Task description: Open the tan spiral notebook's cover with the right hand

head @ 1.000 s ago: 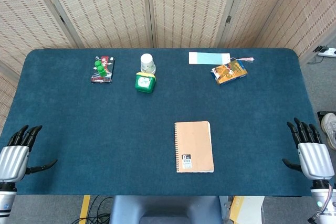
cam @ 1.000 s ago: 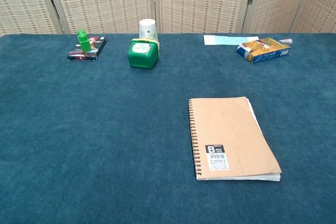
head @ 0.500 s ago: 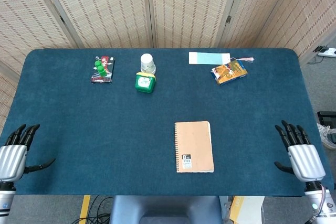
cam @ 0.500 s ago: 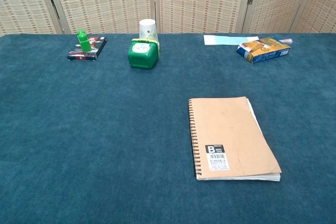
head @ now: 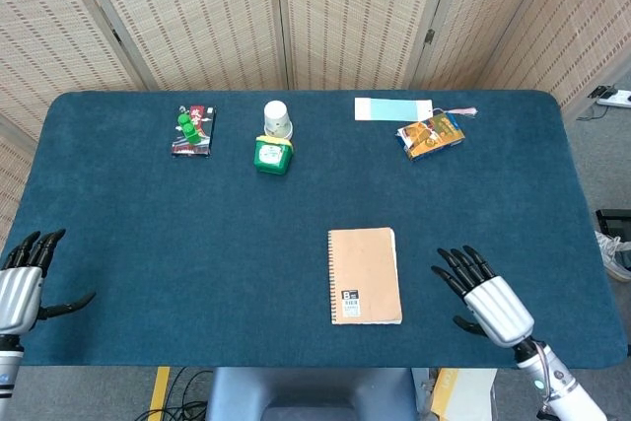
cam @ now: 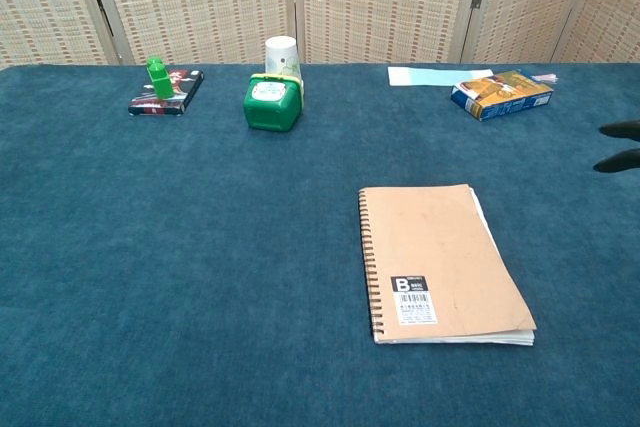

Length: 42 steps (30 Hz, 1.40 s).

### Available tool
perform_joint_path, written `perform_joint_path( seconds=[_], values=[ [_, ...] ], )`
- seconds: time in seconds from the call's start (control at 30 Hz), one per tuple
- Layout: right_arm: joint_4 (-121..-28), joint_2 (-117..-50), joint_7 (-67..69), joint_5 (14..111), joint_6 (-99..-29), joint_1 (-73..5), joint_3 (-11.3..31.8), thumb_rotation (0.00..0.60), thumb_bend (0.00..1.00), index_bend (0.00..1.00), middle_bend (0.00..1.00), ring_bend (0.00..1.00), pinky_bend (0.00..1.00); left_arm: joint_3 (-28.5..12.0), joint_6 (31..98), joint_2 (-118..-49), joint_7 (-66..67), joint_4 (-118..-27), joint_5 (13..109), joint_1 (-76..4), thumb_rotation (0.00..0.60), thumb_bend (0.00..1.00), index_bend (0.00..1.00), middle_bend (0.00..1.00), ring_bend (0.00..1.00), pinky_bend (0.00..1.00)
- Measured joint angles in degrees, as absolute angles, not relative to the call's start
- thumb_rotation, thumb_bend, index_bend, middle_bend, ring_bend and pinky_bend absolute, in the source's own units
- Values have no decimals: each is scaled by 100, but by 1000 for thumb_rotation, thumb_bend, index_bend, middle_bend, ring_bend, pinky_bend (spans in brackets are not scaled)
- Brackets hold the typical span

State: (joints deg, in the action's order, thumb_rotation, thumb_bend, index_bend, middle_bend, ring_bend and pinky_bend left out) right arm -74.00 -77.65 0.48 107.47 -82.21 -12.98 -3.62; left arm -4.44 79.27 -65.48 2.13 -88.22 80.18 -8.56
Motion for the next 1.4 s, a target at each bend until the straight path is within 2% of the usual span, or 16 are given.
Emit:
perform_joint_path(
  seconds=[0.13, 0.23, 0.7, 1.07, 1.4],
  values=[
    [-7026, -8119, 283, 10854, -8189, -1473, -421, 600, 242, 152, 7, 0, 0, -456, 7935, -6498, 133, -8850, 7978, -843, 381, 107, 80, 156, 75, 174],
    [-6818, -8317, 374, 10867, -8114, -1600, -433, 600, 242, 152, 7, 0, 0, -459, 7939, -6464, 94, -8884, 7968, -834, 414, 121, 80, 156, 75, 174],
    [-5059, -9499, 1349, 10856, -8349, -1840, -527, 600, 226, 153, 7, 0, 0, -494, 7955, -6356, -80, -8939, 7918, -815, 415, 128, 80, 156, 75, 173],
    [-4424, -10017, 1657, 10717, -8546, -1971, -548, 600, 226, 153, 7, 0, 0, -482, 7949, -6302, -219, -8972, 7954, -812, 414, 128, 80, 156, 75, 174],
    [-4295, -10138, 1681, 10598, -8535, -2038, -624, 600, 226, 153, 7, 0, 0, -467, 7963, -6252, -304, -9015, 7998, -804, 416, 128, 80, 156, 75, 173]
  ],
)
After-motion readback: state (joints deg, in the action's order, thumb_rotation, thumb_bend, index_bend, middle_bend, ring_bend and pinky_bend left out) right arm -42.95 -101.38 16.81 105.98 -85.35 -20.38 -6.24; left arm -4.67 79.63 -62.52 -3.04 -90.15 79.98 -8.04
